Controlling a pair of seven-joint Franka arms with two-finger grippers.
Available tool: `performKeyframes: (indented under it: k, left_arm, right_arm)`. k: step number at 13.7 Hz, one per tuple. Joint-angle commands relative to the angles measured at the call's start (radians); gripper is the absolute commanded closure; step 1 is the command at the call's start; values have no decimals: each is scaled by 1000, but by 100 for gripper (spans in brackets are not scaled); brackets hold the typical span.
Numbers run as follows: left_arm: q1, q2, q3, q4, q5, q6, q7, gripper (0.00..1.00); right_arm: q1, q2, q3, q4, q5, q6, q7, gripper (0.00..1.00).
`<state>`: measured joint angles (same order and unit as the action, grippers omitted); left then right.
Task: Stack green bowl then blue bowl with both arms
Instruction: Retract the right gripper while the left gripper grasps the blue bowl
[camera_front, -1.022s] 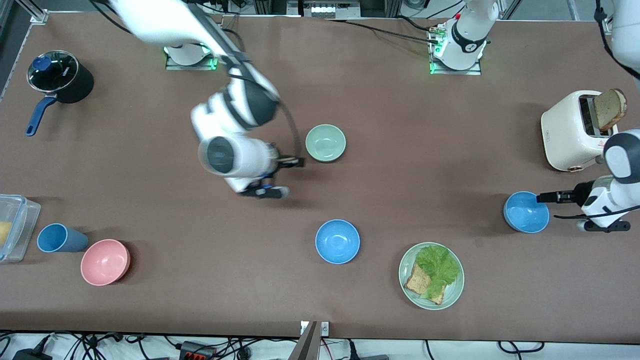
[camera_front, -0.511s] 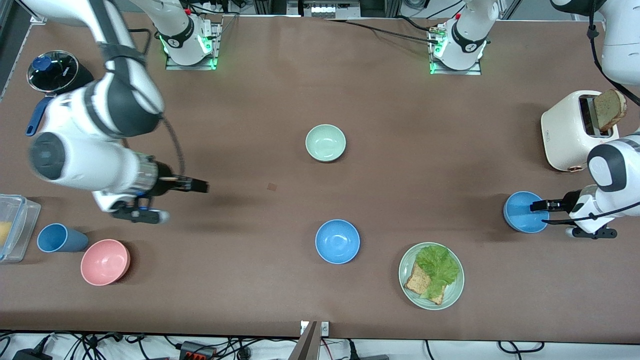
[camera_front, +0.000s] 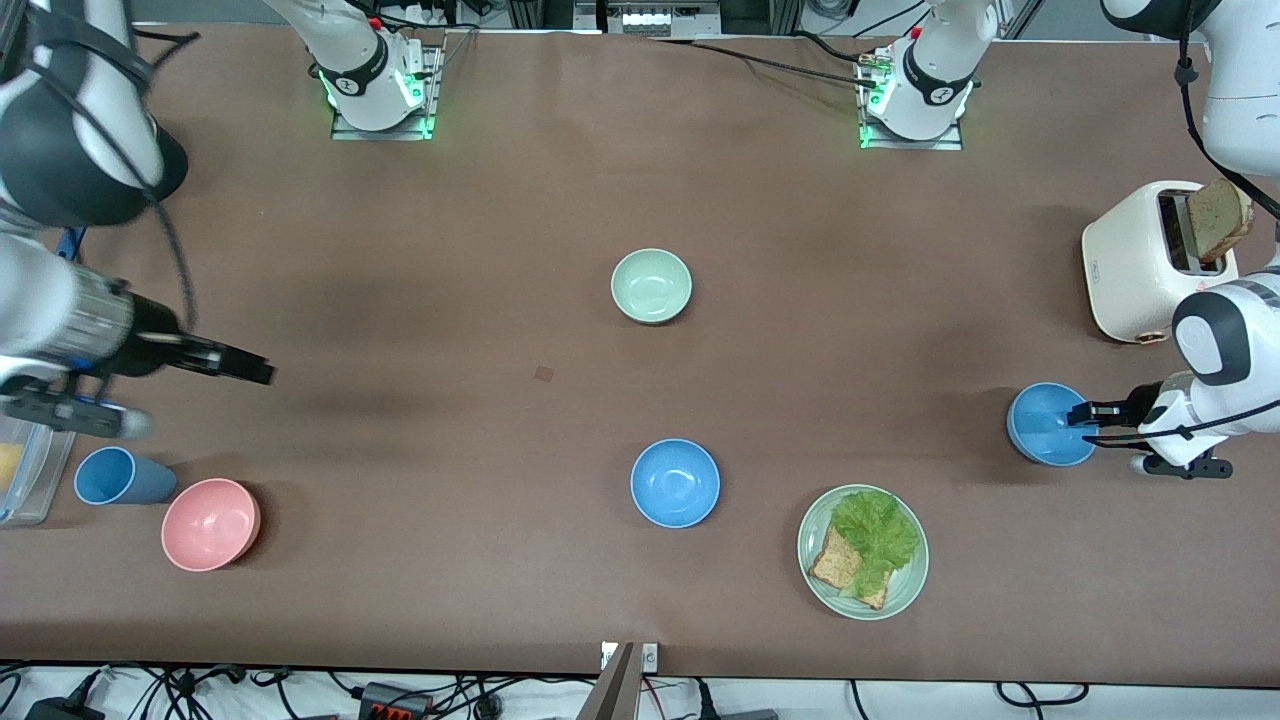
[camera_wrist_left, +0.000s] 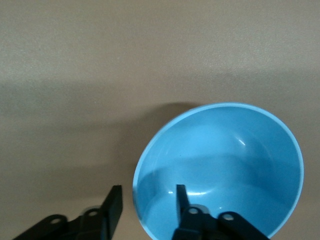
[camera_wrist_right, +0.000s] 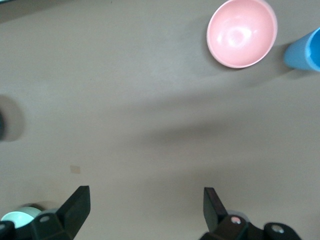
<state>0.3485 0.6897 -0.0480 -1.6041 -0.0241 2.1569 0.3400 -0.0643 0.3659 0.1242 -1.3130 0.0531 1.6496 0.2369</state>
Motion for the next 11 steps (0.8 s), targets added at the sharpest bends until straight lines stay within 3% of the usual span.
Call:
performKeyframes:
  k: [1,2,4,7,11]
  left_arm:
    - [4,8,-13,21,-20,-3,28,81]
    - [4,7,-13,21,-20,-3,30,89]
    - [3,1,-15,21,-19,-17,31,99]
    - [-6,-59,-19,30,-23,-139,30,99]
    - [-8,-176,-111,30,-31,-320,-91,99]
  right_arm:
    - [13,-54,-105,-22,-7,-7,-143,0]
    - [41,-67,-150,-22,-6,-5,-190,0]
    - [31,-106,-160,-25,-12,-5,-214,0]
    - [23,-133,-158,-28,-18,-14,-243,0]
    - [27,-201,-160,-113,-30,-21,-252,0]
